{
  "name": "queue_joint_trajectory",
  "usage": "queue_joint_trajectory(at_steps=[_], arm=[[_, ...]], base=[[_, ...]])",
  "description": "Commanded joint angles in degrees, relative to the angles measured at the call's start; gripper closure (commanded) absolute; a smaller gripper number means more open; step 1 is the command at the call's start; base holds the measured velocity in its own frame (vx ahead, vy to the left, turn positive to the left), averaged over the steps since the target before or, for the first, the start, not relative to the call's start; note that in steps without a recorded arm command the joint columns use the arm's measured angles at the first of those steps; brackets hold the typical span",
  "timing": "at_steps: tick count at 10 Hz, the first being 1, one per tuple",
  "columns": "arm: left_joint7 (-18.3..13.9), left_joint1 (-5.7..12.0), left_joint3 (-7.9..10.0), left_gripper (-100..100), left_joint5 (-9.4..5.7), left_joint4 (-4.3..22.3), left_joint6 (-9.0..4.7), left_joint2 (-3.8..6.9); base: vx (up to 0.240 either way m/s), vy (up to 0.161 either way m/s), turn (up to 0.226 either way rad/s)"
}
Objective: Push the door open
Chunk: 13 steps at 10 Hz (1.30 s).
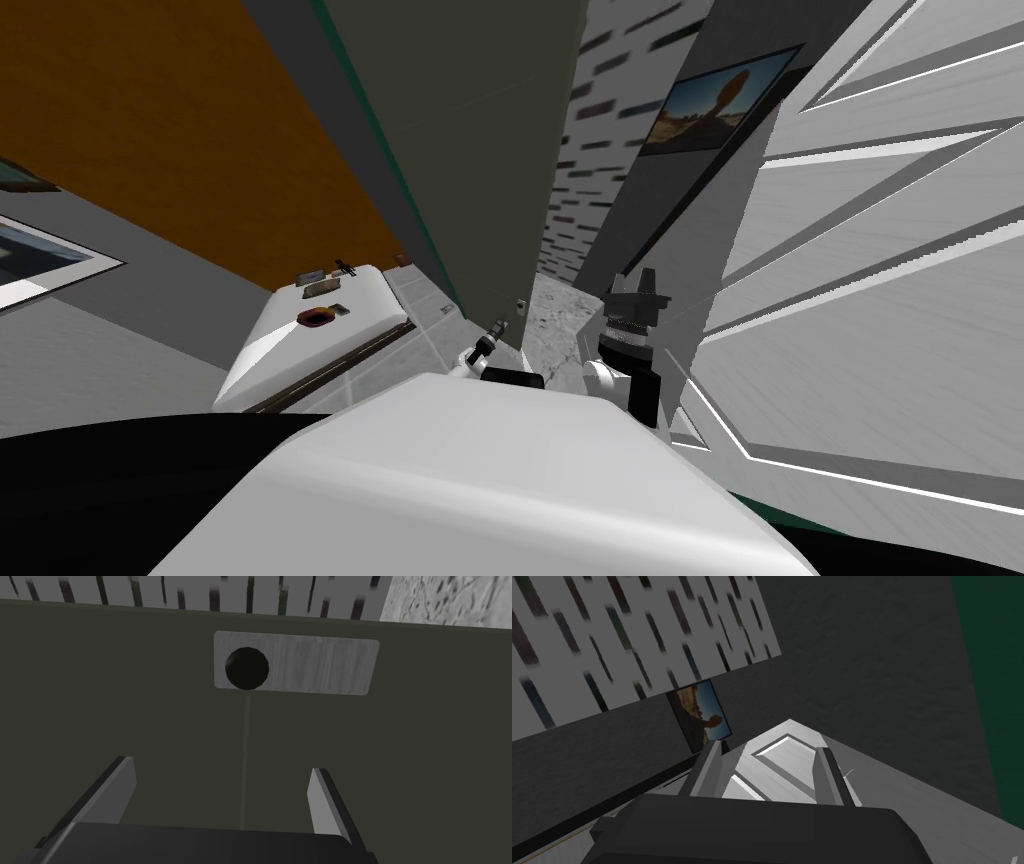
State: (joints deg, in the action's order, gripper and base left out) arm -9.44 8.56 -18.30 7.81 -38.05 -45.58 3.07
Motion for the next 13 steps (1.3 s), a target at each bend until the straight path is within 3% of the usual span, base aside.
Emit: queue_joint_trajectory(at_steps=[1, 4, 7, 8, 9, 13], arm=[[0.2, 0.04, 0.18, -100, -0.07, 0.1, -0.13, 0.1], [0.7, 0.05, 0.59, -100, -0.24, 0.4, -0.45, -0.27], [1.1, 0.07, 0.95, -100, -0.38, 0.7, -0.72, -1.44], [1.0, -0.38, 0.78, -100, -0.29, 0.0, -0.37, -1.07], [1.0, -0.38, 0.78, 100, -0.29, 0.0, -0.37, -1.07], [1.0, -0.38, 0.78, 100, -0.29, 0.0, -0.37, -1.07]], base=[[0.147, -0.095, -0.017], [0.212, -0.102, -0.027], [0.171, -0.09, -0.02], [0.069, -0.032, 0.013], [-0.015, 0.004, -0.008], [-0.014, 0.007, -0.003]])
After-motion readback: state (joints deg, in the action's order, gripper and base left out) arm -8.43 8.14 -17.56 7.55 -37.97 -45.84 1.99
